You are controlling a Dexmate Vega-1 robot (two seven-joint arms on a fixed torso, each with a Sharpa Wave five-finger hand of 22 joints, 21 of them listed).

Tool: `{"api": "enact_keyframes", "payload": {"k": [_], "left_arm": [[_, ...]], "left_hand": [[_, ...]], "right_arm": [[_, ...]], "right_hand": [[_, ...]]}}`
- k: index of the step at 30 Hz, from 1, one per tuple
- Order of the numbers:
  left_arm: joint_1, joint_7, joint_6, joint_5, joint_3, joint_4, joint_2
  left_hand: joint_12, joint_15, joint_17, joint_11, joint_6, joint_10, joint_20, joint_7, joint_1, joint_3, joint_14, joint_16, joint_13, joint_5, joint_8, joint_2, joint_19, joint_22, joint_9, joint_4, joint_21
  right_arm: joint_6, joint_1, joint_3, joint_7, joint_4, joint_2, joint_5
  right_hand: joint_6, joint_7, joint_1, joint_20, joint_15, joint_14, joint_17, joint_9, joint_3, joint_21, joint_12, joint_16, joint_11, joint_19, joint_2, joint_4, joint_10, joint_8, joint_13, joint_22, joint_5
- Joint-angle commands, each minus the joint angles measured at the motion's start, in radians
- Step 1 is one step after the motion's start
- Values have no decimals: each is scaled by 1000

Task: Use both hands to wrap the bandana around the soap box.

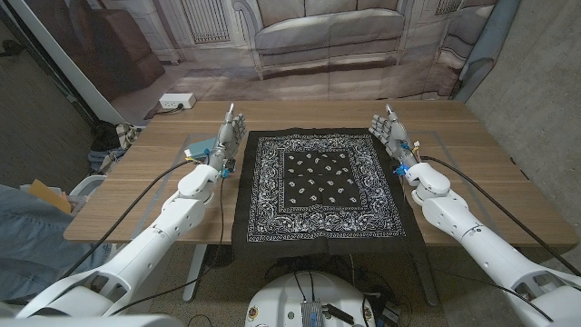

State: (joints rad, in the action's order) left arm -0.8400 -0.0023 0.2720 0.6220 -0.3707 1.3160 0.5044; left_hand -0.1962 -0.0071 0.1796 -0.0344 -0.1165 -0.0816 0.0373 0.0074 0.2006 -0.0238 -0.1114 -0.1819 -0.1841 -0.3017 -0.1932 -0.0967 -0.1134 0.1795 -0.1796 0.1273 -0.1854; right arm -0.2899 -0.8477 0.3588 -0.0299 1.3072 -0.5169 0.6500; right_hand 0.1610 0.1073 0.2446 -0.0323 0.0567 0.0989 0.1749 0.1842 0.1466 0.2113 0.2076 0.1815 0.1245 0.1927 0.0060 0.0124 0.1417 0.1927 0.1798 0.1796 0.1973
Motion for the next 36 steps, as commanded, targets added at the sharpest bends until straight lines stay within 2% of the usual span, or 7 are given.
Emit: {"api": "enact_keyframes", "payload": {"k": [1, 10, 16, 19, 25, 36], "left_arm": [[-32, 46, -35, -55, 17, 74, -1], [-30, 121, -78, -157, -2, 127, 16], [-47, 187, -102, -230, -9, 185, 39], [-61, 225, -122, -263, -5, 217, 58], [-47, 207, -186, -293, -4, 242, 120], [-36, 199, -232, -325, -2, 245, 177]], "left_hand": [[-8, -1, 1, 2, -5, 1, 35, 0, 8, 1, -1, -8, -1, -6, -5, -2, -6, 1, -5, 6, -8], [-16, -3, 0, 1, 21, 28, 27, 3, 32, -4, 24, -13, -1, -11, -14, 12, 11, 0, -5, -6, -15], [-17, -2, 0, 3, 28, 35, 23, 4, 45, -7, 32, -14, -1, -13, -15, 19, 15, 0, -5, -12, -16], [-22, -8, -1, 0, 48, 53, 16, 2, 74, -16, 55, -19, -1, -14, -21, 32, 28, -1, -6, -24, -20], [-33, -7, -2, 3, 103, 108, 17, 4, 136, -33, 107, -25, -2, -11, -34, 55, 71, -2, -6, -52, -29], [-36, -7, -2, 0, 126, 132, 11, 8, 164, -39, 129, -26, -2, -7, -37, 64, 86, -1, -7, -65, -31]], "right_arm": [[-12, -6, -16, -10, -6, 7, 4], [-26, -47, -37, 18, 32, -2, 2], [-57, -59, -47, -6, 20, -2, 10], [-57, -57, -51, -17, 15, -2, 20], [-58, -59, -52, -31, 18, -10, 20], [-28, -96, -60, 11, 82, -26, 19]], "right_hand": [[10, -3, 9, 0, -2, 11, 3, 3, 7, 5, 8, 6, 3, 7, -1, -3, 10, 4, 3, 4, 5], [13, -9, 8, 0, -1, 12, 3, 3, 6, 4, 8, 6, 3, 7, 1, -3, 12, 5, 3, 5, 5], [15, -10, 8, 2, 2, 12, 4, 3, 7, 3, 7, 6, 7, 6, 5, -2, 12, 5, 3, 5, 5], [16, -12, 8, 4, 4, 14, 4, 3, 7, 2, 7, 6, 8, 4, 6, -3, 13, 5, 3, 5, 5], [17, -13, 8, 5, 5, 12, 4, 3, 7, 1, 7, 5, 8, 3, 6, -4, 14, 5, 3, 5, 5], [18, -14, 10, 8, 6, 14, 4, 3, 7, 0, 7, 5, 8, 3, 8, -6, 15, 5, 3, 5, 5]]}}
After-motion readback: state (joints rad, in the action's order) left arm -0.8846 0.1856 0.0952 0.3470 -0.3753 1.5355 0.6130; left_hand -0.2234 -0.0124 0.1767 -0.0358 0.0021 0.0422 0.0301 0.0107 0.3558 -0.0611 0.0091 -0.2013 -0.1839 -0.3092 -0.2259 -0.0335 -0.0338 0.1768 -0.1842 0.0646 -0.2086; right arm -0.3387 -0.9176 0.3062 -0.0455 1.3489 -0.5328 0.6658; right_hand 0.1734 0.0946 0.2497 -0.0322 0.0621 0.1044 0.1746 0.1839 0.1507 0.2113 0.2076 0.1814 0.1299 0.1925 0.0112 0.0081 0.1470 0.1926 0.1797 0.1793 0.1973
